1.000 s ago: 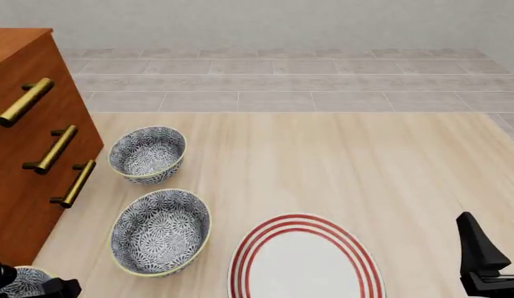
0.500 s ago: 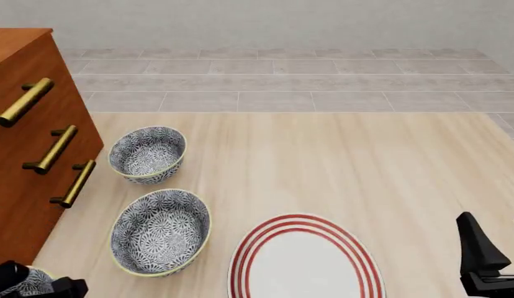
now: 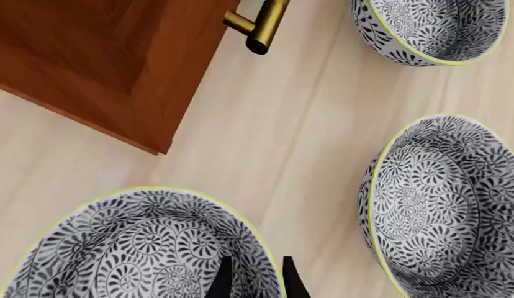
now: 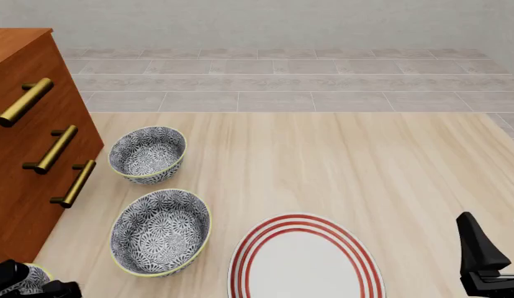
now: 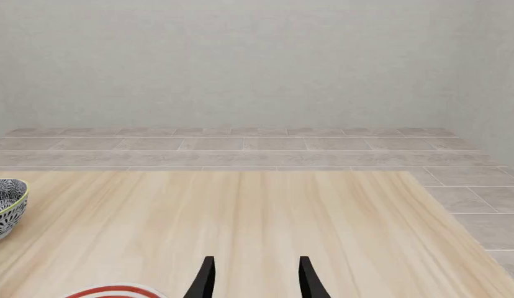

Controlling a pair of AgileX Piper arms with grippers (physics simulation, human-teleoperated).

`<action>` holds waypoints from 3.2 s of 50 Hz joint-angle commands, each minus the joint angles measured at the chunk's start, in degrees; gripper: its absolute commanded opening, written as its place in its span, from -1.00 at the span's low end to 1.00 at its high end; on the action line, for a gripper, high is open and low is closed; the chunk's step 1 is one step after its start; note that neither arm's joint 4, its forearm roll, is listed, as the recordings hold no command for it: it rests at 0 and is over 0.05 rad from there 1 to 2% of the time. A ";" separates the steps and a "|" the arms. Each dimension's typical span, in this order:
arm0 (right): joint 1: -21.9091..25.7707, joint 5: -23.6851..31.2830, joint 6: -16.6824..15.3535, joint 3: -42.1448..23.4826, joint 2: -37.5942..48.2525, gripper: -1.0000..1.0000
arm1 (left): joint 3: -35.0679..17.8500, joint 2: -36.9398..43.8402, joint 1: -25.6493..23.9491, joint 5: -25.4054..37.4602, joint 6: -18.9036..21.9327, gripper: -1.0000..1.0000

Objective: Put the bowl at the front on the plate.

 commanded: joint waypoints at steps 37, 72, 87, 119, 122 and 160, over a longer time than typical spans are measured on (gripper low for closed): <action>-0.01 0.04 0.00 0.01 -0.07 1.00 | -9.34 -7.29 -6.94 8.76 -4.00 -1.00; -0.02 0.04 -0.02 0.01 -0.07 1.00 | -20.57 -8.14 -14.45 16.02 -8.36 -1.00; 0.00 0.04 -0.01 0.01 -0.07 1.00 | -29.45 -5.05 -20.04 18.09 -7.22 -1.00; -0.01 0.04 0.00 0.01 -0.07 1.00 | -43.62 5.72 -30.54 17.99 8.90 -1.00; 0.00 0.04 -0.02 0.01 -0.06 1.00 | -44.53 7.51 -32.71 16.99 9.66 -1.00; 0.00 0.04 -0.01 0.01 -0.06 1.00 | -45.83 17.66 -49.04 11.75 17.71 -1.00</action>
